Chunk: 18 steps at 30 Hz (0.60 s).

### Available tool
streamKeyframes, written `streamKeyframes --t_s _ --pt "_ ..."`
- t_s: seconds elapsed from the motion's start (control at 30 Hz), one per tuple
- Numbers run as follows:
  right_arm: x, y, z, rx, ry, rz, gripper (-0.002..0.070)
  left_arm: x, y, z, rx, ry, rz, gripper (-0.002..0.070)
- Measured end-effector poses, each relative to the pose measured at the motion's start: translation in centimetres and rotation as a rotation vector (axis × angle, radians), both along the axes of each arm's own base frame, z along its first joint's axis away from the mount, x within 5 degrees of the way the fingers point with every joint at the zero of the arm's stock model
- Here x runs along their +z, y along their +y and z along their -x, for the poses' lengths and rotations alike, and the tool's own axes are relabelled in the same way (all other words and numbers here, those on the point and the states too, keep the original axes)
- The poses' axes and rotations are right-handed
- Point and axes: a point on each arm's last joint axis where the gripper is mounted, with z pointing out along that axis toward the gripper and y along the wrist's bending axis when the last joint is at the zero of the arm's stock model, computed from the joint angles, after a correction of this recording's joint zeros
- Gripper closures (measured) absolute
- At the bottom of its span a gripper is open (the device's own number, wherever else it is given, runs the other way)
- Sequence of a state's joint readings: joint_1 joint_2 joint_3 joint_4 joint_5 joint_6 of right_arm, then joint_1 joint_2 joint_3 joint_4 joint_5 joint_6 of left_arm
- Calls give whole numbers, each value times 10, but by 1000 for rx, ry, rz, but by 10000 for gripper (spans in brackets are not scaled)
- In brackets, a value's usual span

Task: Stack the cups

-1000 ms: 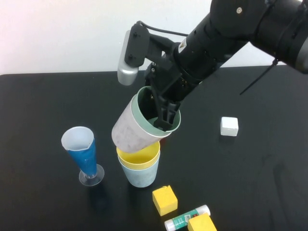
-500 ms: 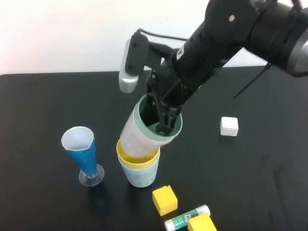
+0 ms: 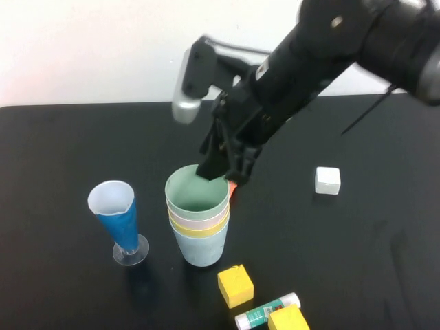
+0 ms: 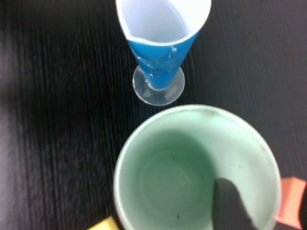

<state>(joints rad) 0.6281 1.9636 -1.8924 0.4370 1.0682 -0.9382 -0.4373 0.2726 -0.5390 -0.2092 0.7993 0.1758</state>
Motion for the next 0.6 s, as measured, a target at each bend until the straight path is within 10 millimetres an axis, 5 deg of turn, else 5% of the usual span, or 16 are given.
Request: streamKeyframes --t_s 0.3,0.47,0.6 --pt "71 -50 33 27 -33 -46 629 3 0 -2 7 -33 20 676" --pt "103 -65 71 123 -73 -167 671 6 -1 -3 13 -61 44 676" --pt "106 -78 100 146 -84 -226 676 7 -1 -3 33 -49 82 676"
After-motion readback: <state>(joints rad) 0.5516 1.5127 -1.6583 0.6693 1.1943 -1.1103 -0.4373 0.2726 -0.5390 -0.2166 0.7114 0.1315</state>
